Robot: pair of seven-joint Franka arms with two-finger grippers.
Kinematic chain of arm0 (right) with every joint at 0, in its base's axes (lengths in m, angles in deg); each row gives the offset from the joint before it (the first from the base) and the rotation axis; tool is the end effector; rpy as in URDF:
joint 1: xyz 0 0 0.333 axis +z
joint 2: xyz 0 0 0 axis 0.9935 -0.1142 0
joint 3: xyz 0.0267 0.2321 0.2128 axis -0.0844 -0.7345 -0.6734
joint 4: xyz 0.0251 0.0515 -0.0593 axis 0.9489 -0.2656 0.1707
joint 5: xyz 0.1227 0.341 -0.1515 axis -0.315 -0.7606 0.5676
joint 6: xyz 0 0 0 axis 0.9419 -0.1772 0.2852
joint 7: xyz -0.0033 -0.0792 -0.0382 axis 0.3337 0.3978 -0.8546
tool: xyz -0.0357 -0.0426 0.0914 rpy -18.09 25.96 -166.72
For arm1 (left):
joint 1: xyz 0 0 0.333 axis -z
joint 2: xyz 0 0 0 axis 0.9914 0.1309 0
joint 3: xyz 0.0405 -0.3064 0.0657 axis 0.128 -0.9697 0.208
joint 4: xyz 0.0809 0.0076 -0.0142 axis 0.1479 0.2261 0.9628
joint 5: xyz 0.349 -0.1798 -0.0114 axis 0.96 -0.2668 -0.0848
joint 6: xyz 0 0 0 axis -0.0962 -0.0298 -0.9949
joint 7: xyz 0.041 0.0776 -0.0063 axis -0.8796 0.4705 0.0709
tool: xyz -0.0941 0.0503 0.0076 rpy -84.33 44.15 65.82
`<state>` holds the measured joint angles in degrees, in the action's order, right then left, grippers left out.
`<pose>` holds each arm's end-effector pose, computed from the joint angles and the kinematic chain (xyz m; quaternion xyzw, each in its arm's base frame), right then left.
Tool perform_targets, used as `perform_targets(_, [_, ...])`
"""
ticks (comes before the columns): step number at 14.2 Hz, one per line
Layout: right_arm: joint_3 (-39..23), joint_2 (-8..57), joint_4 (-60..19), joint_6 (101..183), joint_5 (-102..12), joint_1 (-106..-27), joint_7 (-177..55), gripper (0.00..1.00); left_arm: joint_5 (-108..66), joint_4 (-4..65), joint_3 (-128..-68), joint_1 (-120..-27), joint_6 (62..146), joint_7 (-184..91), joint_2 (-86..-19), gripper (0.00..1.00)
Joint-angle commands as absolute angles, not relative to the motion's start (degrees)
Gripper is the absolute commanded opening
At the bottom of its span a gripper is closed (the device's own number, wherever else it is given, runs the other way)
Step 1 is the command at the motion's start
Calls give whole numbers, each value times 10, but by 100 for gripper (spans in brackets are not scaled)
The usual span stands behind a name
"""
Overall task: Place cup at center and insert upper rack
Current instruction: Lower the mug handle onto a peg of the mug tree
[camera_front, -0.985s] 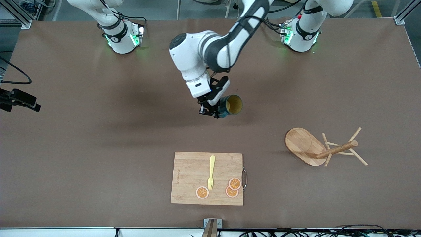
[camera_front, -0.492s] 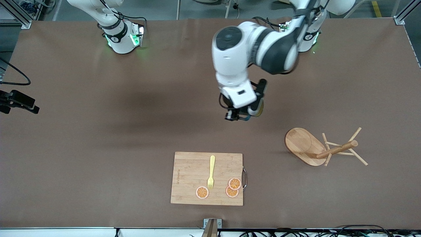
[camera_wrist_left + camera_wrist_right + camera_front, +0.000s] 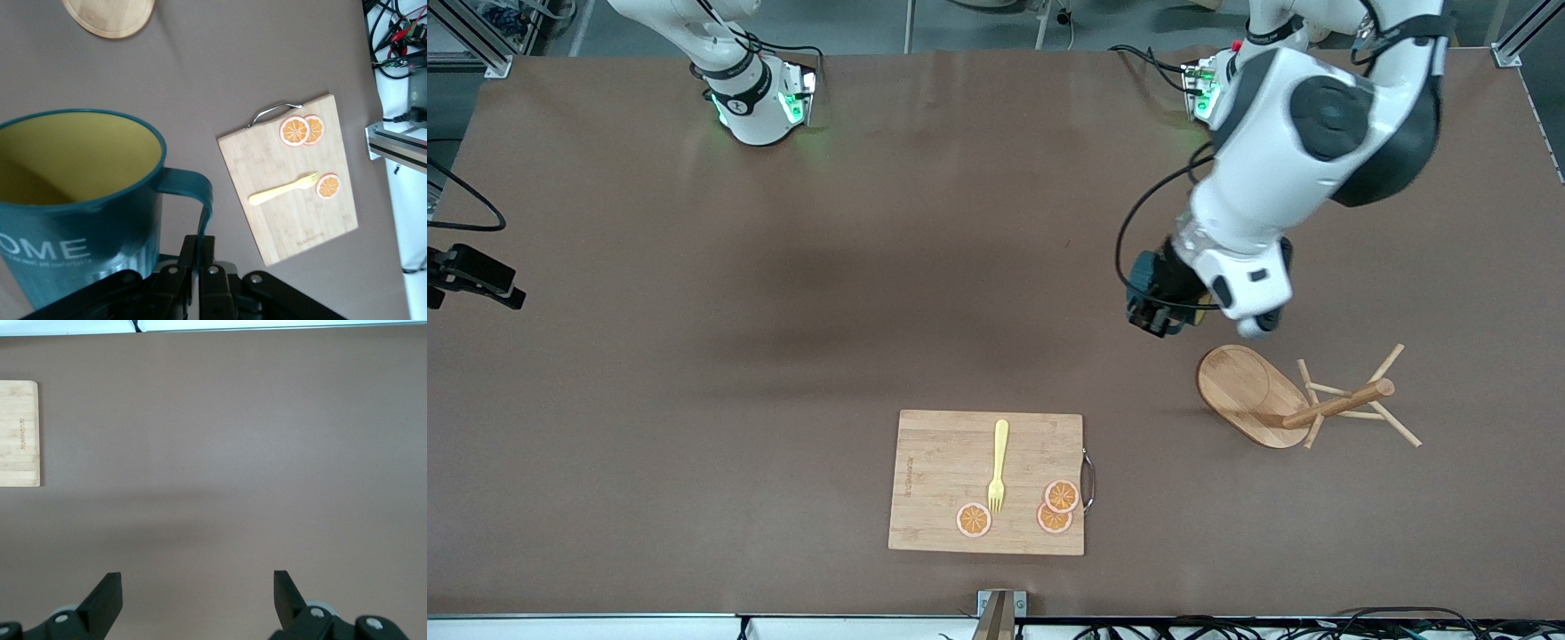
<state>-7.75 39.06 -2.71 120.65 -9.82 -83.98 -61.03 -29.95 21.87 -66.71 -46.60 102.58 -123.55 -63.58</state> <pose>0.6051 -0.0576 0.6186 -0.9992 0.0110 -0.0380 0.0024 0.5920 -0.2844 0.5153 0.8282 0.5394 -0.0411 0.1464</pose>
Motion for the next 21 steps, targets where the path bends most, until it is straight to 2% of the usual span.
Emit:
perform_targets(1, [-77, 414, -57, 1217, -86, -835, -607, 100, -378, 282, -674, -510, 1047, -1152, -677, 0])
perform_targets(4, [-78, 414, -57, 1216, -86, -834, -607, 100, -492, 309, -674, -564, 1047, -1061, -683, 0])
perform_targets(9, [-77, 415, -58, 1212, -86, -839, -604, 100, -570, 344, -674, -626, 1040, -995, -681, 0])
perform_targets(15, [-78, 415, -59, 1211, -86, -836, -605, 100, -658, 336, -672, -675, 1048, -990, -651, 0])
perform_targets(21, [-78, 414, -59, 1212, -87, -836, -605, 100, -702, 292, -671, -713, 1064, -987, -601, 0])
